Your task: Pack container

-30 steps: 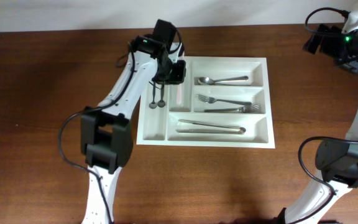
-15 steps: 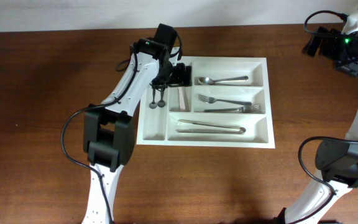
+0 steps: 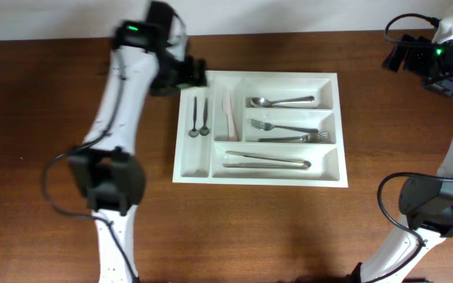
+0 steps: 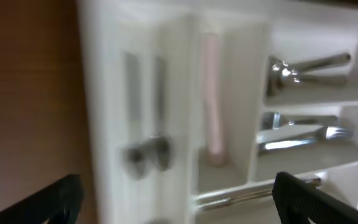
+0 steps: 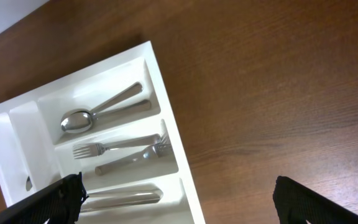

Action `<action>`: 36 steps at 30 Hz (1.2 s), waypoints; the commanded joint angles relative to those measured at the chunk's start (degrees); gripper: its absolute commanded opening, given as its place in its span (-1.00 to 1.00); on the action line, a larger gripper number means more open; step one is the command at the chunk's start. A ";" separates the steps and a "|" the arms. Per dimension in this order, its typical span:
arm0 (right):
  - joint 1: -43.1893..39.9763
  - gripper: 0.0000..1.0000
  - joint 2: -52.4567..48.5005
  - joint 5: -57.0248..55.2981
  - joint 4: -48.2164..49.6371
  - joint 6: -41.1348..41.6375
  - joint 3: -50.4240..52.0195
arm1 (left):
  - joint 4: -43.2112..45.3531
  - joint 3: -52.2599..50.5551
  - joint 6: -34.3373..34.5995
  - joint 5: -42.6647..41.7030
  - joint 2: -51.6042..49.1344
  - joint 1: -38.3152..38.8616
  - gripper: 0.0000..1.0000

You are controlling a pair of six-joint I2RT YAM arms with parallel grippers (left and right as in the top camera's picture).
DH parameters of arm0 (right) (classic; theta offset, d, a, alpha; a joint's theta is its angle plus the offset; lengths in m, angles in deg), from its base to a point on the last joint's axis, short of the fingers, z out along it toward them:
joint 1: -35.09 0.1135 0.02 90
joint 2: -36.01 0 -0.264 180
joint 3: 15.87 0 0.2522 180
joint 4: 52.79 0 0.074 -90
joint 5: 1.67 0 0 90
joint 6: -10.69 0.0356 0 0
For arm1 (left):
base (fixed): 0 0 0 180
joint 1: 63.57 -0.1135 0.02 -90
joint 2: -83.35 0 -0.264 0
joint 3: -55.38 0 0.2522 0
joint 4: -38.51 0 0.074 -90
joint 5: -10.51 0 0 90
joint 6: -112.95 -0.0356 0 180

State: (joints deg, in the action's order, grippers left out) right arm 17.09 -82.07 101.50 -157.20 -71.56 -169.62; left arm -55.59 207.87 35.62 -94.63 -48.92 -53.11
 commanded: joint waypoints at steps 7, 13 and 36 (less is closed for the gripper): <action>0.37 0.97 -0.48 -0.28 0.00 0.07 0.07 | -7.61 5.20 -6.12 17.94 9.31 -13.51 0.98; 0.37 0.97 -0.48 -0.28 0.00 0.07 0.07 | -11.47 5.09 -6.12 17.97 9.29 -18.21 0.98; 25.09 0.97 15.96 -0.31 0.00 0.07 0.04 | -12.26 5.09 -6.12 17.94 9.29 -20.26 0.98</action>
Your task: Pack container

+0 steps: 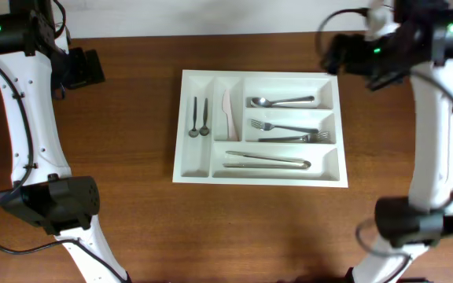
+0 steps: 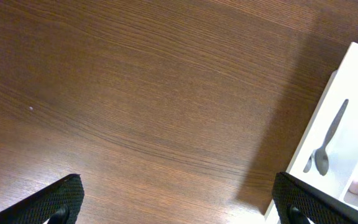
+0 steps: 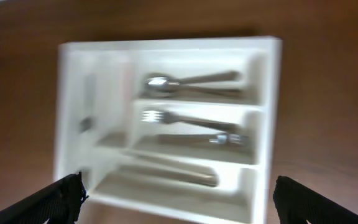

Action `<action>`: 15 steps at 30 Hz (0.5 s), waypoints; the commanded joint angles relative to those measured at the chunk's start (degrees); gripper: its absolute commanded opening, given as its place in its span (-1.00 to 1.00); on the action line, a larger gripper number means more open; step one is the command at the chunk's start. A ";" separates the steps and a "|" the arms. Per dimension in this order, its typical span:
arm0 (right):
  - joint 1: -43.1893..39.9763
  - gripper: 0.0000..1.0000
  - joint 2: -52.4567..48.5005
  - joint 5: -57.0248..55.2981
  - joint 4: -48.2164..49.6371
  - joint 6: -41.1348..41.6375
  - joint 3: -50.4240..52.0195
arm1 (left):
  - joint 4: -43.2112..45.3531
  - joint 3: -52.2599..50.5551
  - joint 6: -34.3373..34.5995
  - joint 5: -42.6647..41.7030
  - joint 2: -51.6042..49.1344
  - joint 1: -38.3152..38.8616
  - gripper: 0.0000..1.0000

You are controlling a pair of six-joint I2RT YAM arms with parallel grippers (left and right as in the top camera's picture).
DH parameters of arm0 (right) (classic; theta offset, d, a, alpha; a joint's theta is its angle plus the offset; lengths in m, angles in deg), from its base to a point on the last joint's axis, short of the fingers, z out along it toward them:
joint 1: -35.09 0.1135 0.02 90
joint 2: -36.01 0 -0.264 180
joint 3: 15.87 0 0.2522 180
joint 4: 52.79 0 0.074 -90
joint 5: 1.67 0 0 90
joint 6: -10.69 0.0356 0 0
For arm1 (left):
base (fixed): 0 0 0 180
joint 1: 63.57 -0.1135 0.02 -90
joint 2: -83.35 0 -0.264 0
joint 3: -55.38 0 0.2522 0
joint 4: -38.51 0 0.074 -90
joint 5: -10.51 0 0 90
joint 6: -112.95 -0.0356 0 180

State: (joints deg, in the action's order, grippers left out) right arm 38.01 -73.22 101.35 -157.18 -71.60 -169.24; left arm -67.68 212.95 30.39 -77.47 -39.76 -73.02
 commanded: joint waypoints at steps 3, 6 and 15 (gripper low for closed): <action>9.49 0.97 11.32 -0.13 -0.02 0.11 -0.33 | -0.17 0.02 -0.90 0.79 0.13 -0.35 0.98; 13.68 0.97 16.06 -0.15 -0.11 0.11 -0.33 | -0.17 0.02 -0.90 0.81 0.13 -0.35 0.98; 12.35 0.97 24.22 -14.95 3.41 -1.27 0.15 | -0.17 0.02 -0.90 0.79 0.13 -0.35 0.98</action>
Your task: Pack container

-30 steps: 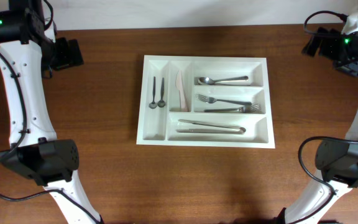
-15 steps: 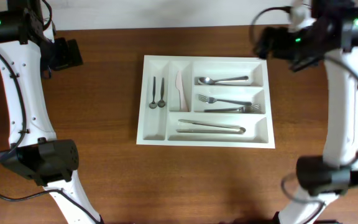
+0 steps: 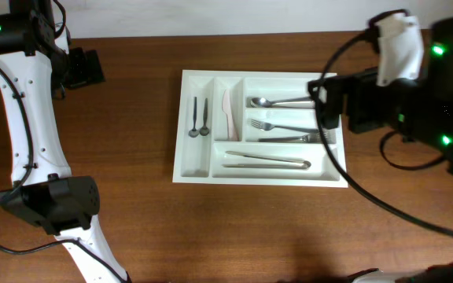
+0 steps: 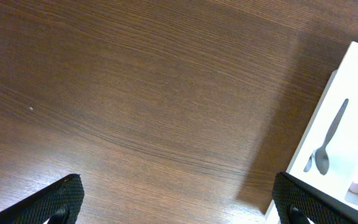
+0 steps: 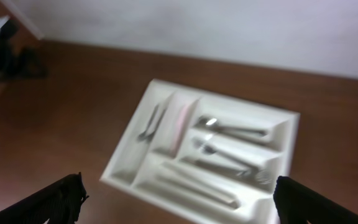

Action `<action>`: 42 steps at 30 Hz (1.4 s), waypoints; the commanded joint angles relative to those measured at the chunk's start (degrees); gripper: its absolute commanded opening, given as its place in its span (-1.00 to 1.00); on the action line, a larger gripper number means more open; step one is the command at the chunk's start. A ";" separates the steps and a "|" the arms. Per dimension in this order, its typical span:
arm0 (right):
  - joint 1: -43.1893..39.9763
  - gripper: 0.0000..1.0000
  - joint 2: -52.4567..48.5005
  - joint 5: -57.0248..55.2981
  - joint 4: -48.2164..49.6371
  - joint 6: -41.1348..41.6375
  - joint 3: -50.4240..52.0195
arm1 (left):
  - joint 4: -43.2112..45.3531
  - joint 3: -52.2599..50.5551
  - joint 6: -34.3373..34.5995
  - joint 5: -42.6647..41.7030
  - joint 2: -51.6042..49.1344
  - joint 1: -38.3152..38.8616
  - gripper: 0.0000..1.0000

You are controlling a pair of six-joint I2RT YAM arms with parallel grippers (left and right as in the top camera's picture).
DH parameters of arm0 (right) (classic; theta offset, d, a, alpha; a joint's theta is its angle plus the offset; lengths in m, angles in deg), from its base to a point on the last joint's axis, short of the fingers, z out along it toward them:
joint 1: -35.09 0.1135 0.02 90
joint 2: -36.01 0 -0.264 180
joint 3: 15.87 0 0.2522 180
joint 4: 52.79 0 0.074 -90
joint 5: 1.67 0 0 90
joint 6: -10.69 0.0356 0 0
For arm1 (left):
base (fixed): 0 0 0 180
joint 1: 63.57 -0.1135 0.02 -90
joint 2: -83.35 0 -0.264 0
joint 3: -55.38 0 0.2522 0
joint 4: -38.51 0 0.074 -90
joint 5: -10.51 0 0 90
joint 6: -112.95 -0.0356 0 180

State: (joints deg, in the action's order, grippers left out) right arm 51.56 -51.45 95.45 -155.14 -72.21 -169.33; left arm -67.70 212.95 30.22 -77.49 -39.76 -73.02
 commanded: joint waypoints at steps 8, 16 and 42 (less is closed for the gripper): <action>-7.82 0.97 14.12 -10.60 19.45 -0.79 16.90 | -0.15 0.02 -0.72 0.83 0.13 -0.35 0.98; -8.74 0.97 35.10 -10.62 37.29 -0.79 52.24 | -0.15 0.02 -0.72 0.83 0.13 -0.35 0.98; -8.74 0.97 78.88 -9.79 53.57 -0.63 114.42 | -0.15 0.02 -0.72 0.83 0.13 -0.35 0.99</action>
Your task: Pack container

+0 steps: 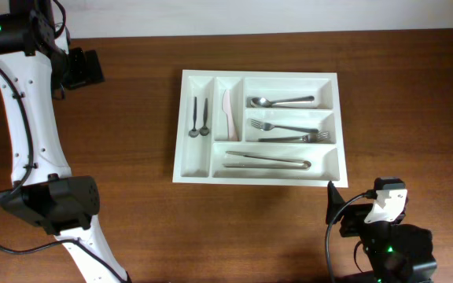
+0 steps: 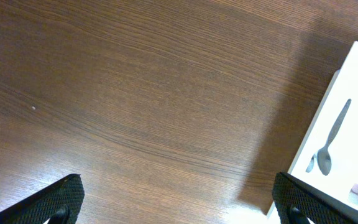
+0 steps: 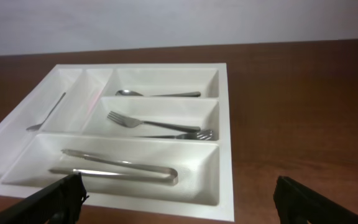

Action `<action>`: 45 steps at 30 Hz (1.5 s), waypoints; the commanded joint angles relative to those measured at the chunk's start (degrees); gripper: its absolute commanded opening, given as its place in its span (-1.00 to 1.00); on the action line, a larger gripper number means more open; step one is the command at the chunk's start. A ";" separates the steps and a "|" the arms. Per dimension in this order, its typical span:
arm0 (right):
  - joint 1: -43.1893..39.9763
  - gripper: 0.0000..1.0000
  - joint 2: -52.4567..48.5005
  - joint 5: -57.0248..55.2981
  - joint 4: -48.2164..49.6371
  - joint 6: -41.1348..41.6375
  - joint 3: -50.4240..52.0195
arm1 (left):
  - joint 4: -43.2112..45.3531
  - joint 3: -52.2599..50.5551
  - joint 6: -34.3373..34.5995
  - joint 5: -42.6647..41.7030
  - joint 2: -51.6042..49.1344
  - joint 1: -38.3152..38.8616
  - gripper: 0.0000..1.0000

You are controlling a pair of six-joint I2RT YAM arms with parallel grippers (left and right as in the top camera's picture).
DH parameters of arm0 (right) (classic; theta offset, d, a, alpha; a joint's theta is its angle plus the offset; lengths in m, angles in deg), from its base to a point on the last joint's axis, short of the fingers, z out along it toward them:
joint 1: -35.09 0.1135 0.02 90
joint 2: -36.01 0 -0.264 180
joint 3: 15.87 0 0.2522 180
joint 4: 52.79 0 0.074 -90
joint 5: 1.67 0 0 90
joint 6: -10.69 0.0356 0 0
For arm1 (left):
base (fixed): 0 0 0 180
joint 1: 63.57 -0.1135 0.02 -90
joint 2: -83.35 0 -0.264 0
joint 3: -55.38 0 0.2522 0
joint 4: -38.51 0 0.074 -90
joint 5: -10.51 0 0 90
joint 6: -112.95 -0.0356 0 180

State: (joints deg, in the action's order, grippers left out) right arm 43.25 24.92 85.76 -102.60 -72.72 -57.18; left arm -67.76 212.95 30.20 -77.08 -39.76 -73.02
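Note:
A white cutlery tray [image 1: 333, 178] lies mid-table. It holds two small spoons [image 1: 199, 118], a pink knife [image 1: 228, 112], big spoons [image 1: 281, 101], forks [image 1: 289, 131] and tongs [image 1: 267, 162]. My left gripper [image 1: 85, 68] hovers open and empty over bare wood far left of the tray; in the left wrist view the gripper [image 2: 179, 205] sees only the tray's corner and a small spoon [image 2: 331, 140]. My right gripper [image 1: 338, 208] is low, off the tray's front right corner, open and empty; in the right wrist view the gripper [image 3: 178, 205] faces the tongs [image 3: 117, 167].
The brown wooden table [image 1: 132, 220] runs round the tray on all sides. The left arm's white links [image 1: 30, 134] reach down the left side. The right arm's base [image 1: 388, 251] sits at the front edge. No loose cutlery shows outside the tray.
My right arm was over the tray's right side, close under the overhead camera. It now sits low at the front right, facing the tray. The left arm and the cutlery have not moved.
At first my left gripper was at the tray's back left corner and my right at the far back right. Then the left stood far to the left, where it stays. The right was by the tray's back right, then over its right side, now front right.

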 commanded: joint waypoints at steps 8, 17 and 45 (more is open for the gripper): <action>-0.42 0.97 10.29 -0.07 0.96 -0.11 9.11 | -0.09 0.02 -0.70 0.42 0.13 -0.35 0.99; -0.42 0.97 10.91 -0.07 0.85 -0.11 11.65 | -0.09 0.02 -0.70 0.42 0.13 -0.35 0.98; -0.42 0.97 10.88 -0.07 -17.33 -0.11 11.65 | -0.02 0.00 -0.72 0.44 0.13 -0.22 0.98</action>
State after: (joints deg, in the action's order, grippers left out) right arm 43.25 35.17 85.78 -120.04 -72.70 -45.75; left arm -67.79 212.92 30.20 -77.10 -39.76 -73.02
